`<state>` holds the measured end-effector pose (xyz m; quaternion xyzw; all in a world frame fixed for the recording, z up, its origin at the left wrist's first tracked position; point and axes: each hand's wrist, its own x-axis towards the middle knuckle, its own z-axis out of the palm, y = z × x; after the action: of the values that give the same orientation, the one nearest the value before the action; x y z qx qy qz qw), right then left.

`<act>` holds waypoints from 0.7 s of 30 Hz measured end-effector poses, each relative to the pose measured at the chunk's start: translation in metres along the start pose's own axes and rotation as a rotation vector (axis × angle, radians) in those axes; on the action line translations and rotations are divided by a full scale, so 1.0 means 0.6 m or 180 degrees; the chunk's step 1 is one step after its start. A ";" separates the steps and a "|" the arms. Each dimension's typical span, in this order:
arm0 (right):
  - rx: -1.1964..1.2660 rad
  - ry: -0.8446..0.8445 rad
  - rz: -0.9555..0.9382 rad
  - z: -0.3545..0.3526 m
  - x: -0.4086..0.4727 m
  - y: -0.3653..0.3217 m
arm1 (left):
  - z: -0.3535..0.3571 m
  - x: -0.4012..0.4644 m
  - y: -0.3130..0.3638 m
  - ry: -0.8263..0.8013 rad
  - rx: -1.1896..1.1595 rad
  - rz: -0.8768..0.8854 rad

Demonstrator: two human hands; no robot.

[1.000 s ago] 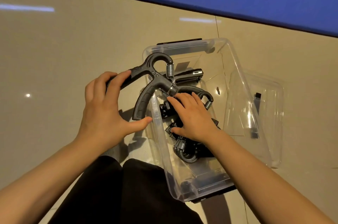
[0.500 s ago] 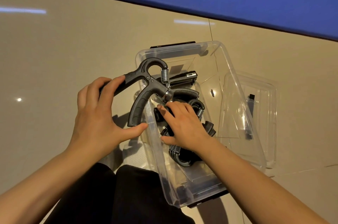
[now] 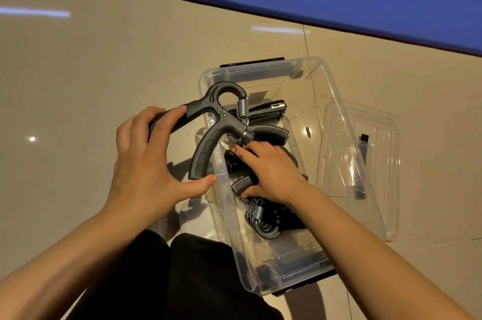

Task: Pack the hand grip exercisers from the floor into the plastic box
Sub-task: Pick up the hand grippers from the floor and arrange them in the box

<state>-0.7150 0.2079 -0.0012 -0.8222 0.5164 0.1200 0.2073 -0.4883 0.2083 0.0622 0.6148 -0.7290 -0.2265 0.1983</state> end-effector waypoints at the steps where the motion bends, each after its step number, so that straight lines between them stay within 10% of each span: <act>1: 0.0028 -0.0028 -0.0046 0.000 0.001 0.005 | 0.000 0.000 0.000 -0.0003 -0.0004 0.0015; 21: -0.0272 0.0026 -0.0199 0.002 -0.003 0.004 | 0.001 0.001 -0.003 -0.0025 -0.0047 0.0046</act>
<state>-0.7176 0.2089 -0.0022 -0.8465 0.4857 0.1320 0.1737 -0.4875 0.2077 0.0607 0.6071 -0.7325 -0.2329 0.2016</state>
